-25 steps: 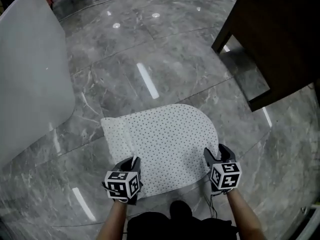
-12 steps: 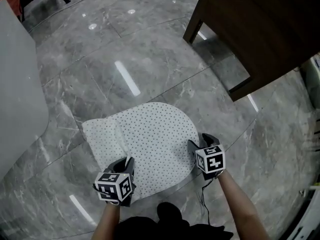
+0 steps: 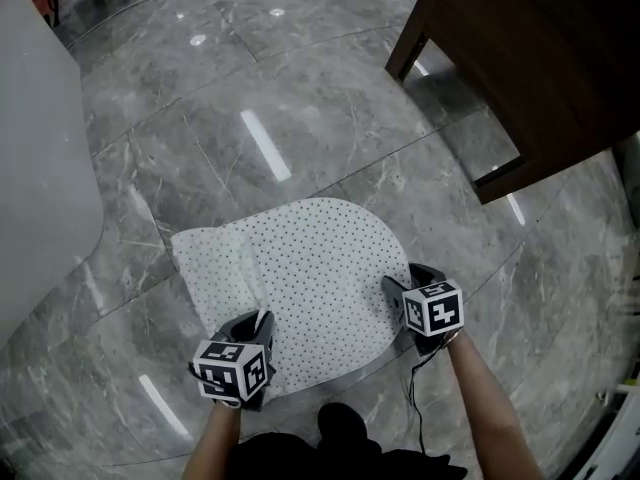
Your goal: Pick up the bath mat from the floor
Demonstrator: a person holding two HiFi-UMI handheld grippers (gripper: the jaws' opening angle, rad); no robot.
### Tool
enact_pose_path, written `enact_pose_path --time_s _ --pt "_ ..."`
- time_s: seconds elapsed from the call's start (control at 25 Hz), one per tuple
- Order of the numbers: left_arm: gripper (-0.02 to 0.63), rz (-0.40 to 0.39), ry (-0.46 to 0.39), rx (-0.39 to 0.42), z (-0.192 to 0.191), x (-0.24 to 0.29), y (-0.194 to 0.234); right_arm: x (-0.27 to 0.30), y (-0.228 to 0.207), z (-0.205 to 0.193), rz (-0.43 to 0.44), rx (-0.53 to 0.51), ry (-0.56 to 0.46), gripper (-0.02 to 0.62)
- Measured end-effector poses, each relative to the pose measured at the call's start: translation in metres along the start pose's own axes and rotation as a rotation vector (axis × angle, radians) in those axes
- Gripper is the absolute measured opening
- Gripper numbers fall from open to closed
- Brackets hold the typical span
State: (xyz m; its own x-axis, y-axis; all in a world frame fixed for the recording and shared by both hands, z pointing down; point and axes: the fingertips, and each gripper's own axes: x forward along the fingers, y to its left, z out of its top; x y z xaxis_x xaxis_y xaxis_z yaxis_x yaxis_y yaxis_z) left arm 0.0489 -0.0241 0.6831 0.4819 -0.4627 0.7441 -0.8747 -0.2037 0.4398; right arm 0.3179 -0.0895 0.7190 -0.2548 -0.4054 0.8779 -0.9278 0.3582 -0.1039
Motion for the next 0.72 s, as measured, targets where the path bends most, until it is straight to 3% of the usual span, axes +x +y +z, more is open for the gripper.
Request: enact_pose_path --time_s 0.48,0.72 --pt "0.025 -0.004 -0.039 -0.077 0.002 -0.015 0.013 -0.002 0.031 0.001 0.155 0.080 0.035 0.262" --pt "0.026 0.014 -0.066 -0.087 -0.001 -0.029 0.021 -0.002 0.084 0.002 0.237 0.008 0.028 0.252"
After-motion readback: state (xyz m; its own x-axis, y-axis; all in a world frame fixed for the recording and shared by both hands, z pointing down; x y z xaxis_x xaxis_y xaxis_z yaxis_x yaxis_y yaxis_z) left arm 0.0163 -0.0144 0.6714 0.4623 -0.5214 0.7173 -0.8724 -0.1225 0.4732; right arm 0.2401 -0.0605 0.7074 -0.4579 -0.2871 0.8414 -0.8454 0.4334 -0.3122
